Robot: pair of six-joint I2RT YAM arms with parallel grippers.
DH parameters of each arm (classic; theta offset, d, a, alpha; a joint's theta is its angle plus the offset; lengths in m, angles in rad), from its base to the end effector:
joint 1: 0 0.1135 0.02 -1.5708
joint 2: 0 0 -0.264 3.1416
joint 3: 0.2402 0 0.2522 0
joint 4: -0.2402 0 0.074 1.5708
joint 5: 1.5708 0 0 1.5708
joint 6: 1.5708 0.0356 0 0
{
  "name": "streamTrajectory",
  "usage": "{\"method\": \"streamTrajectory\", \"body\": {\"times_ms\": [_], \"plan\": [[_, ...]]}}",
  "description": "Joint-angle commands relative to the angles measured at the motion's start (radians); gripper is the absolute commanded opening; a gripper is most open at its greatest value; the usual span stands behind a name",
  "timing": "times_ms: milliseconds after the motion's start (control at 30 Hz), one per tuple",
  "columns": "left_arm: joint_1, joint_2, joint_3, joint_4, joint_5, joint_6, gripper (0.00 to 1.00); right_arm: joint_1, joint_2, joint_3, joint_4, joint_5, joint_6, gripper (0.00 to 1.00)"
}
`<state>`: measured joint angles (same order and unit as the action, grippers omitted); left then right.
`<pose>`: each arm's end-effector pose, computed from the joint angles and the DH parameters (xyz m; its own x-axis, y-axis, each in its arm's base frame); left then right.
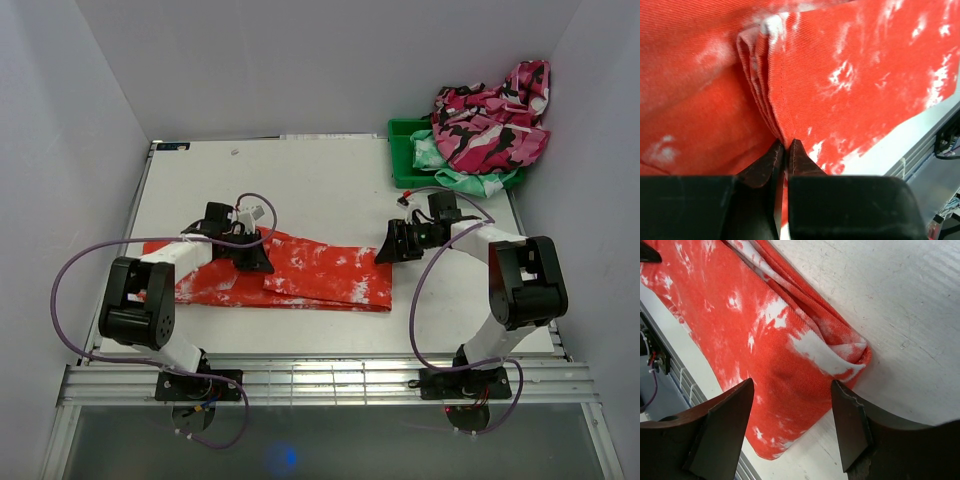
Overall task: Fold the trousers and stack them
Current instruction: Fold the trousers
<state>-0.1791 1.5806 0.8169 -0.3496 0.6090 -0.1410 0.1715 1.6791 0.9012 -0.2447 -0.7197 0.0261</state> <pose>0.2784 -0.0711 0.1588 -0.9295 0.0511 -0.3652 0.2668 0.7770 -0.5702 0.3090 0.0773 0.1608 -0.8528 -0.1278 -0.5063 -0.4447 0.6859 0.5760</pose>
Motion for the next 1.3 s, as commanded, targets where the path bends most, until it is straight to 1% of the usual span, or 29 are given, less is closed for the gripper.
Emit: {"method": "streamTrajectory", "body": {"times_ms": [0, 133, 233, 333, 433, 467, 567, 767, 800, 900, 933, 1000, 1033, 1067, 1100, 1133, 1167, 1233, 1267], "plan": [[-0.005, -0.123, 0.033, -0.104, 0.034, -0.012, 0.00, -0.004, -0.085, 0.022, -0.022, 0.012, -0.022, 0.70], [-0.008, -0.171, -0.004, -0.153, 0.032, -0.037, 0.00, -0.004, -0.147, 0.010, 0.004, -0.024, -0.020, 0.72], [-0.010, -0.157, 0.002, -0.155, 0.006, -0.035, 0.00, -0.003, -0.147, 0.021, 0.005, -0.046, -0.017, 0.72], [-0.008, -0.117, 0.010, -0.154, -0.037, -0.037, 0.00, -0.003, -0.116, 0.025, 0.002, -0.093, -0.020, 0.70], [-0.008, -0.036, 0.022, -0.160, -0.089, -0.028, 0.00, 0.011, -0.075, 0.027, -0.008, -0.158, -0.022, 0.66], [-0.007, 0.014, 0.028, -0.172, -0.103, -0.023, 0.00, 0.022, -0.050, 0.027, -0.011, -0.165, -0.022, 0.65], [-0.005, 0.080, 0.050, -0.181, -0.150, -0.017, 0.00, 0.039, 0.000, 0.016, 0.001, -0.216, -0.009, 0.61], [0.000, 0.114, 0.079, -0.195, -0.244, -0.028, 0.01, 0.045, 0.126, -0.010, 0.073, -0.251, 0.024, 0.56], [0.003, 0.111, 0.077, -0.195, -0.252, -0.031, 0.09, 0.043, 0.143, -0.013, 0.082, -0.241, 0.040, 0.54], [0.026, 0.055, 0.082, -0.175, -0.214, -0.017, 0.22, 0.043, 0.220, -0.002, 0.099, -0.195, 0.046, 0.50], [0.030, -0.023, 0.082, -0.157, -0.156, -0.005, 0.37, 0.043, 0.234, 0.002, 0.104, -0.187, 0.051, 0.49], [0.030, -0.120, 0.070, -0.082, -0.088, 0.020, 0.55, 0.043, 0.243, 0.011, 0.096, -0.205, 0.054, 0.48], [0.030, -0.161, 0.070, -0.063, -0.022, 0.026, 0.67, 0.043, 0.231, 0.022, 0.090, -0.219, 0.054, 0.47], [0.029, -0.218, 0.079, -0.052, 0.023, 0.030, 0.70, 0.043, 0.179, 0.024, 0.088, -0.253, 0.054, 0.47], [0.030, -0.232, 0.087, -0.058, 0.067, 0.052, 0.71, 0.045, 0.147, 0.024, 0.090, -0.267, 0.055, 0.47], [0.027, -0.246, 0.093, -0.074, 0.140, 0.049, 0.72, 0.048, 0.075, 0.024, 0.082, -0.280, 0.048, 0.47], [0.026, -0.248, 0.088, -0.075, 0.176, 0.049, 0.72, 0.048, 0.041, 0.027, 0.073, -0.288, 0.040, 0.48], [0.023, -0.246, 0.062, -0.062, 0.240, -0.015, 0.70, 0.052, -0.013, 0.027, 0.044, -0.317, 0.029, 0.49], [0.018, -0.245, 0.044, -0.022, 0.297, -0.047, 0.68, 0.059, -0.047, 0.022, 0.035, -0.328, 0.026, 0.50]]}}
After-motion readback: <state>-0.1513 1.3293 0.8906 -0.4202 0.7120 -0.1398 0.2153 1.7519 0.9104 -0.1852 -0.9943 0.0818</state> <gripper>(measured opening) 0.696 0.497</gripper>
